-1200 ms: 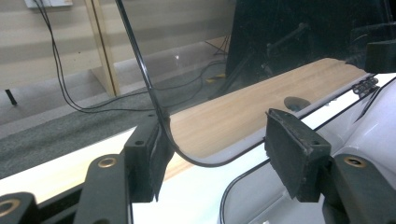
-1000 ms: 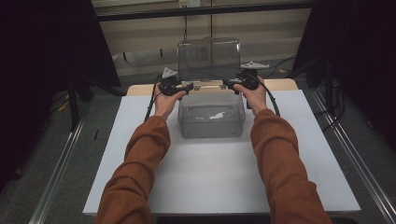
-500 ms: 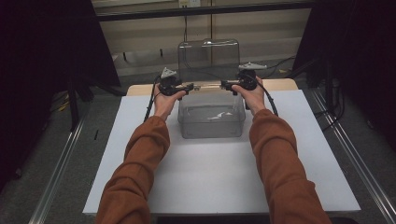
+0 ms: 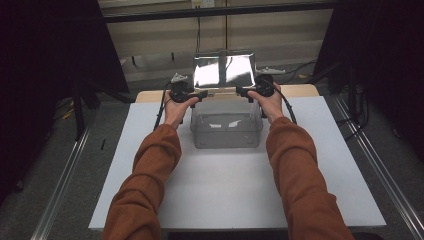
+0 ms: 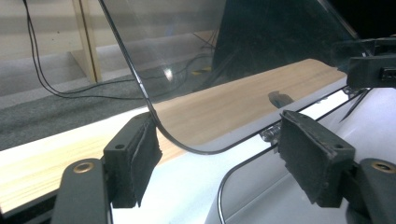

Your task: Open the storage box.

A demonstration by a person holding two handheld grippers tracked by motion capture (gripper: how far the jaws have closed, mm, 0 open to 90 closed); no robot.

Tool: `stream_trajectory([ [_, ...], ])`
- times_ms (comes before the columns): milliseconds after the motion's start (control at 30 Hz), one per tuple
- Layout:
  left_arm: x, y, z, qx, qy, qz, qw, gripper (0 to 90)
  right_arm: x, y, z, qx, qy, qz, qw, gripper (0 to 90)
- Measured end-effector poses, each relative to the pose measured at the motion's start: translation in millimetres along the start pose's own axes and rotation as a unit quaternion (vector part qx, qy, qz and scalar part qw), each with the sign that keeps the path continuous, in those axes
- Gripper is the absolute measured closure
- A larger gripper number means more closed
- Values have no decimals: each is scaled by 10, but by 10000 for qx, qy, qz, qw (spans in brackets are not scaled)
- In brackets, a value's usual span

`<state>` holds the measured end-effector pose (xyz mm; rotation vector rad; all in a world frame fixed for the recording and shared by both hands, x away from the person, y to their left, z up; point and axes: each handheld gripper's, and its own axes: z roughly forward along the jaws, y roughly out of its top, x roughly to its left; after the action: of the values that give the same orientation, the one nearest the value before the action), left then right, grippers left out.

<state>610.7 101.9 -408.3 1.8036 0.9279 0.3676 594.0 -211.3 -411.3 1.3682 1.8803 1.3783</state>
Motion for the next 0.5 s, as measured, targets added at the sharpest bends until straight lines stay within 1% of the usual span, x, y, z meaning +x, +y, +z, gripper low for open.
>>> stream_trajectory([
  [33,0,0,4,34,-7,-28,10000,280,-11,-3,-3,30,13,75,10000,138],
  [67,0,-2,8,34,-21,-97,9999,279,-25,-5,-10,53,32,123,9999,127],
  [133,12,-8,12,60,-42,-190,9998,275,-24,-5,-16,65,11,117,9999,107],
  [200,9,-6,13,93,-28,-220,9997,276,-14,-9,-11,100,9,118,9999,81],
  [233,8,-4,14,146,-16,-242,9996,275,-9,-14,-6,157,13,106,9998,72],
  [300,15,-6,22,167,-34,-291,9994,263,-5,-27,-2,181,25,151,9997,69],
  [333,18,-8,25,179,-44,-347,9992,260,-7,-28,0,179,18,179,9997,66],
  [400,22,-9,27,205,-19,-417,9989,244,-9,-26,-1,191,38,214,9996,65],
  [500,10,1,26,214,50,-235,9995,218,-32,-32,-5,222,70,345,9991,62],
])
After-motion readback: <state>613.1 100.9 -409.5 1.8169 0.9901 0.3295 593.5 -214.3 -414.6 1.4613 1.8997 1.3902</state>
